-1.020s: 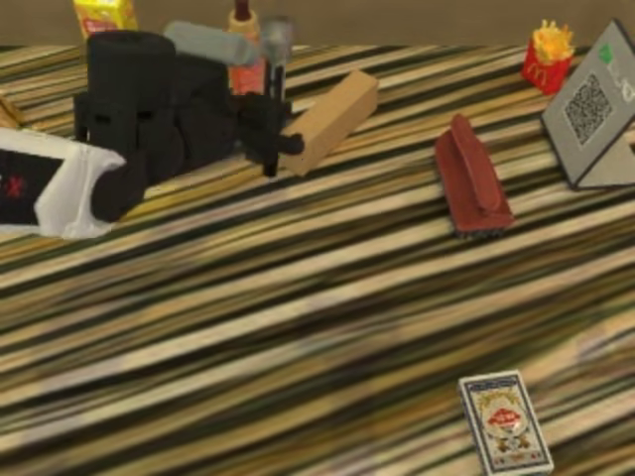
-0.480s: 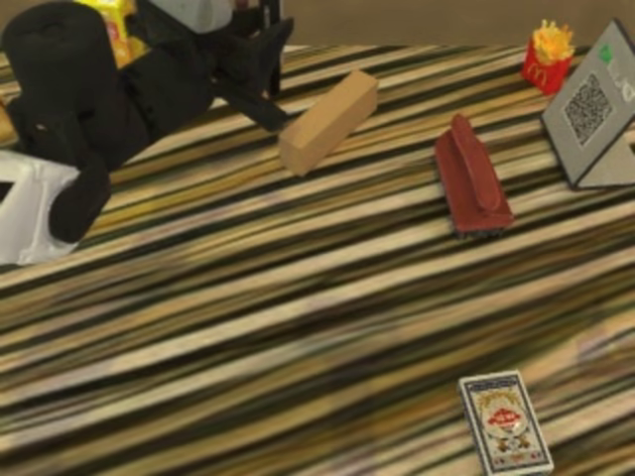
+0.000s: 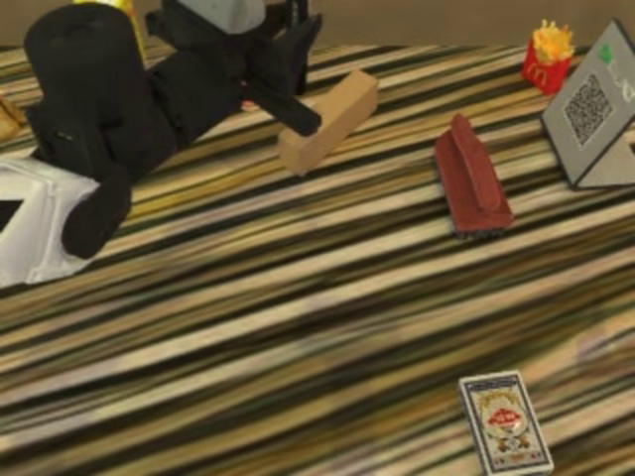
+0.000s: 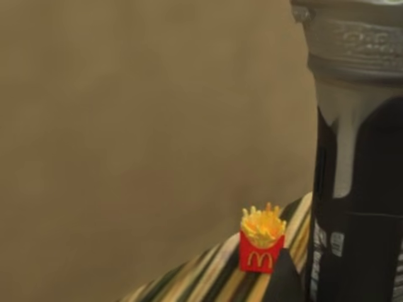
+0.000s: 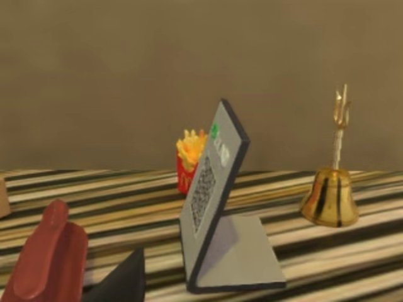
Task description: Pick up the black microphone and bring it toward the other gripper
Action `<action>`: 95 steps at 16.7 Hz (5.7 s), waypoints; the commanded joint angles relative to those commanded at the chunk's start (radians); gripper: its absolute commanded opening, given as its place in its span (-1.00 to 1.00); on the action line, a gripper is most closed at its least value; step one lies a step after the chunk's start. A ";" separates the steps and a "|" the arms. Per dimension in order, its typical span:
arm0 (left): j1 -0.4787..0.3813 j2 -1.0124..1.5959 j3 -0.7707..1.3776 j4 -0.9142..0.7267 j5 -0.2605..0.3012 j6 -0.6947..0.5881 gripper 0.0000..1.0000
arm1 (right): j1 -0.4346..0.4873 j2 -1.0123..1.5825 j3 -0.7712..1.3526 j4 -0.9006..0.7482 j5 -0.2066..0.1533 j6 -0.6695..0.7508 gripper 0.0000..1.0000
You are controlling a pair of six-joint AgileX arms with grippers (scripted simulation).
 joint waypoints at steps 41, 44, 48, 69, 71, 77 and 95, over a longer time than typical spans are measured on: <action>-0.185 -0.149 -0.040 -0.070 -0.199 0.003 -1.00 | 0.753 1.183 0.725 0.479 0.127 -0.025 1.00; -0.185 -0.149 -0.040 -0.070 -0.199 0.003 -1.00 | 0.747 1.177 0.723 0.477 0.128 -0.026 1.00; -0.185 -0.149 -0.040 -0.070 -0.199 0.003 -1.00 | 0.745 1.251 0.784 0.490 0.121 -0.025 1.00; -0.185 -0.149 -0.040 -0.070 -0.199 0.003 -1.00 | 0.713 1.587 1.057 0.550 0.094 -0.023 -0.21; -0.185 -0.149 -0.040 -0.070 -0.199 0.003 -1.00 | 0.713 1.587 1.057 0.550 0.094 -0.023 -0.51; -0.185 -0.149 -0.040 -0.070 -0.199 0.003 -1.00 | 0.713 1.587 1.057 0.550 0.094 -0.023 -1.00; -0.185 -0.149 -0.040 -0.070 -0.199 0.003 0.81 | 0.713 1.587 1.057 0.550 0.094 -0.023 -1.00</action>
